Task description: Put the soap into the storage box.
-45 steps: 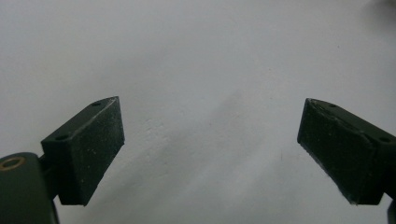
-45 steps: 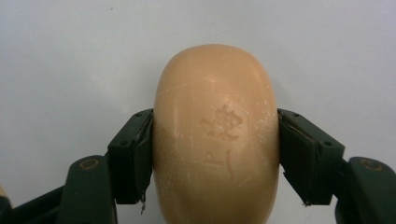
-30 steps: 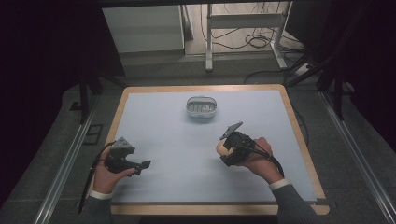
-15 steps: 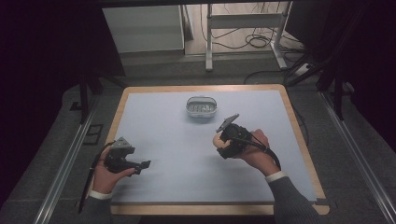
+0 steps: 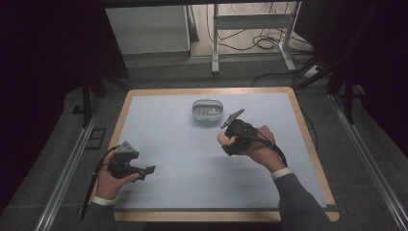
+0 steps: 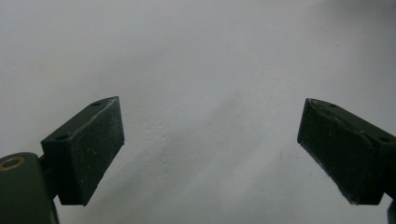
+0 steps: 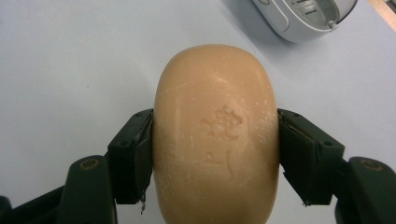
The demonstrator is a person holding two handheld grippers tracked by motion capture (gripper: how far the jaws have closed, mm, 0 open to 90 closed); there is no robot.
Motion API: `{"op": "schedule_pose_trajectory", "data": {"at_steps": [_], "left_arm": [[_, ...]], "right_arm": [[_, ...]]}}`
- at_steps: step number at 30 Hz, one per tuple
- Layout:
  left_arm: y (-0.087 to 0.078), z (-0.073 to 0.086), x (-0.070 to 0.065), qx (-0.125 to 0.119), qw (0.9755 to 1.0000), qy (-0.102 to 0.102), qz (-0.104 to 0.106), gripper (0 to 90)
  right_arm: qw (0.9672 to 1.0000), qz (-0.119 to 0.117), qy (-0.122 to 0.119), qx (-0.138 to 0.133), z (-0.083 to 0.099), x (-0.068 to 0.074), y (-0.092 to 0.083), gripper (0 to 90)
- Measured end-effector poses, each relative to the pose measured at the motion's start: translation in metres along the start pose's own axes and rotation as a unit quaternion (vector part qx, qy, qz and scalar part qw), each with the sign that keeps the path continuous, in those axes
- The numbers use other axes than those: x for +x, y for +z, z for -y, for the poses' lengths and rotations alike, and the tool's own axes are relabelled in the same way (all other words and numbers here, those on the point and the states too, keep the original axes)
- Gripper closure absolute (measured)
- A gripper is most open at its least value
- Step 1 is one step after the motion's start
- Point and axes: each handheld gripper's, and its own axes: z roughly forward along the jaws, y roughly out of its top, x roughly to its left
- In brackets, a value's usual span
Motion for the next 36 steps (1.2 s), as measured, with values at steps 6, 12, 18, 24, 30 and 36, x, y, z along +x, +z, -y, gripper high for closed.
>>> {"op": "schedule_pose_trajectory", "data": {"at_steps": [6, 12, 18, 24, 30, 36], "left_arm": [[0.0, 0.0, 0.0, -0.001, 1.0, 0.0, 0.0, 7.6], [0.001, 0.0, 0.0, 0.0, 1.0, -0.001, 0.001, 7.6], [0.001, 0.0, 0.0, 0.0, 1.0, 0.001, -0.001, 7.5], [0.001, 0.0, 0.0, -0.001, 1.0, -0.001, -0.002, 7.6], [0.001, 0.0, 0.0, 0.0, 1.0, -0.001, -0.001, 7.5], [0.001, 0.0, 0.0, -0.001, 1.0, -0.001, -0.001, 7.5]], "right_arm": [[1.0, -0.002, -0.004, -0.002, -0.005, -0.006, 0.002, 32.6], [0.9997, -0.023, -0.003, -0.012, -0.01, -0.011, 0.003, 32.6], [0.9998, -0.02, -0.003, -0.009, -0.015, -0.017, 0.007, 32.6], [0.9997, -0.021, -0.008, -0.008, -0.022, -0.024, 0.012, 32.5], [0.9997, -0.019, -0.009, -0.008, -0.03, -0.026, 0.016, 32.6], [0.9998, -0.016, -0.007, -0.004, -0.037, -0.029, 0.019, 32.6]]}}
